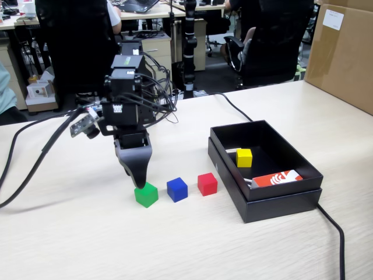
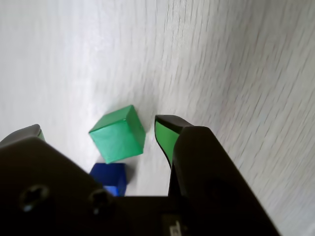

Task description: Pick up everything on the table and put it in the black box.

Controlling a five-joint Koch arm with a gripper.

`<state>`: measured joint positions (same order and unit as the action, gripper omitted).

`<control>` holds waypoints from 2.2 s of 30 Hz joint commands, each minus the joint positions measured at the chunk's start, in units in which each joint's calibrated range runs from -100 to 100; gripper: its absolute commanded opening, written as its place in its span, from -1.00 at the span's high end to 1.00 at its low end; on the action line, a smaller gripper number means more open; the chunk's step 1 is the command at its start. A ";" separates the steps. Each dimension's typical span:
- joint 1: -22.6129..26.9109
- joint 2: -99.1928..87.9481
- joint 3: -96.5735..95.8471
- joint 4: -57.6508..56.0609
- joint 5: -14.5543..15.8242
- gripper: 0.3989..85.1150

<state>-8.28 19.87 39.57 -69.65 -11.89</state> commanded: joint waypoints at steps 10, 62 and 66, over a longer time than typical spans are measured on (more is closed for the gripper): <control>1.47 6.92 4.31 0.23 0.15 -0.05; 25.01 -5.47 2.22 0.14 20.37 0.21; 23.93 -11.78 2.04 0.14 20.37 0.10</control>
<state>16.34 15.47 37.56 -69.65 8.42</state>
